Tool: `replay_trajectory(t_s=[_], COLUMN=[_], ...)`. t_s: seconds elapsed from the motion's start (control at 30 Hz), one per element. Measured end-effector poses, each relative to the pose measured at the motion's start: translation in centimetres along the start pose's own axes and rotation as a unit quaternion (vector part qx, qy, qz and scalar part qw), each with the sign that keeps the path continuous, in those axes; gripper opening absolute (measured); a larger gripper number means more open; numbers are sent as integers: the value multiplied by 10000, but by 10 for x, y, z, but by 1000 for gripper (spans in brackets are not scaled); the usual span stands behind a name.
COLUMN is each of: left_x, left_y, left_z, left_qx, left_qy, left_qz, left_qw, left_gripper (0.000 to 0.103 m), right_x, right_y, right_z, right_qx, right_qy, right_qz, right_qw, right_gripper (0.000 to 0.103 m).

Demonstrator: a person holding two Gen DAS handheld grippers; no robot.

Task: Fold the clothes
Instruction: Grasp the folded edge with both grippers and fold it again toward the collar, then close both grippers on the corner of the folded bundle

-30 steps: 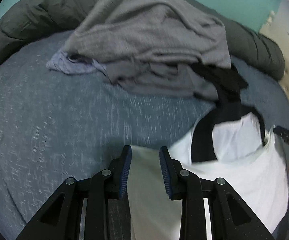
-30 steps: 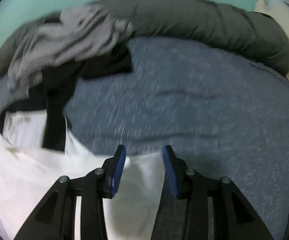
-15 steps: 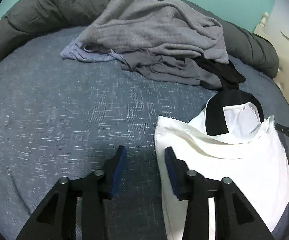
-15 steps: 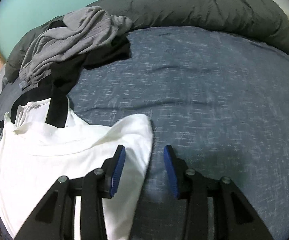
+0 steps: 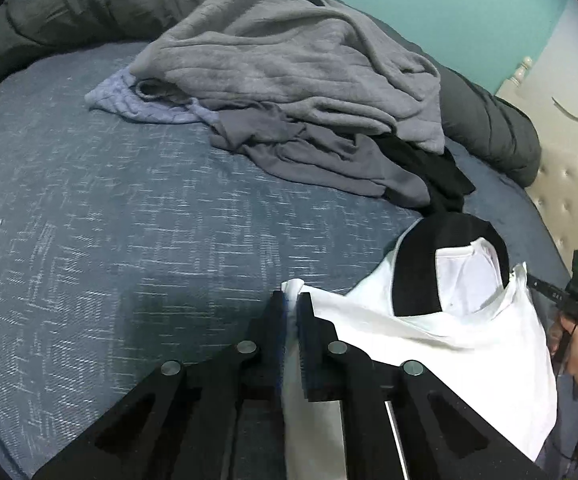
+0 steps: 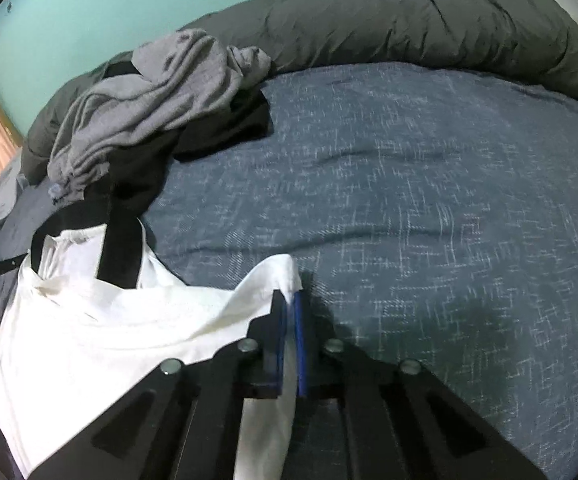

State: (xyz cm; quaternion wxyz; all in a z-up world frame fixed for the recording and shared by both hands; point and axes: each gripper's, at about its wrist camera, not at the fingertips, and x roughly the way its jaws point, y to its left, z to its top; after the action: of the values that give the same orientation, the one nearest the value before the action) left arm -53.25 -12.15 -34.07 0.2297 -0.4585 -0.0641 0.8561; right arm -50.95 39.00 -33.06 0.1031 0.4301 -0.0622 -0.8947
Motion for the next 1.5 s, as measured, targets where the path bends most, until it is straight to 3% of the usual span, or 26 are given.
replay_trajectory(t_s=[0.17, 0.27, 0.5, 0.67, 0.7, 0.77, 0.8, 0.87, 0.93, 1.13, 1.2, 1.37, 1.5], left_x=[-22, -37, -35, -14, -13, -18, -24, -39, -58, -111, -125, -150, -157], left_y=[5, 16, 19, 15, 15, 18, 21, 28, 34, 31, 26, 16, 19], left_z=[4, 7, 16, 16, 15, 11, 9, 1, -12, -82, -109, -169, -203], left_qx=[-237, -403, -419, -420, -425, -498, -561, -677, -783, -759, -760, -839, -1198], left_qy=[-291, -389, -348, -30, -8, -30, -70, -139, -106, 272, 403, 667, 716], left_qz=[20, 52, 328, 489, 538, 601, 611, 600, 533, 114, -59, -450, -668], left_qw=[9993, 9984, 9980, 9979, 9976, 9969, 9965, 9958, 9954, 9967, 9963, 9932, 9880], left_gripper=[5, 5, 5, 8, 9, 25, 37, 42, 42, 46, 47, 52, 54], right_x=[-29, -38, -20, -4, -5, -10, -16, -28, -46, -96, -113, -142, -147], right_y=[-8, -15, -13, -9, -10, -12, -12, -11, -5, 1, 4, 6, 7], right_z=[9, 13, 19, 15, 13, 11, 9, 3, -8, -79, -106, -161, -191], right_qx=[241, 387, 415, 454, 471, 548, 569, 626, 693, 841, 826, 971, 1191], right_qy=[-571, -696, -400, -146, -129, -92, -71, -47, -32, 548, 729, 925, 1058], right_qz=[-58, -152, -439, -511, -541, -440, -449, -380, -149, 602, 773, 1010, 1090], right_qw=[9981, 9967, 9974, 9976, 9973, 9975, 9973, 9973, 9975, 9931, 9909, 9858, 9812], right_gripper=[3, 3, 3, 3, 4, 8, 17, 31, 34, 37, 45, 48, 49])
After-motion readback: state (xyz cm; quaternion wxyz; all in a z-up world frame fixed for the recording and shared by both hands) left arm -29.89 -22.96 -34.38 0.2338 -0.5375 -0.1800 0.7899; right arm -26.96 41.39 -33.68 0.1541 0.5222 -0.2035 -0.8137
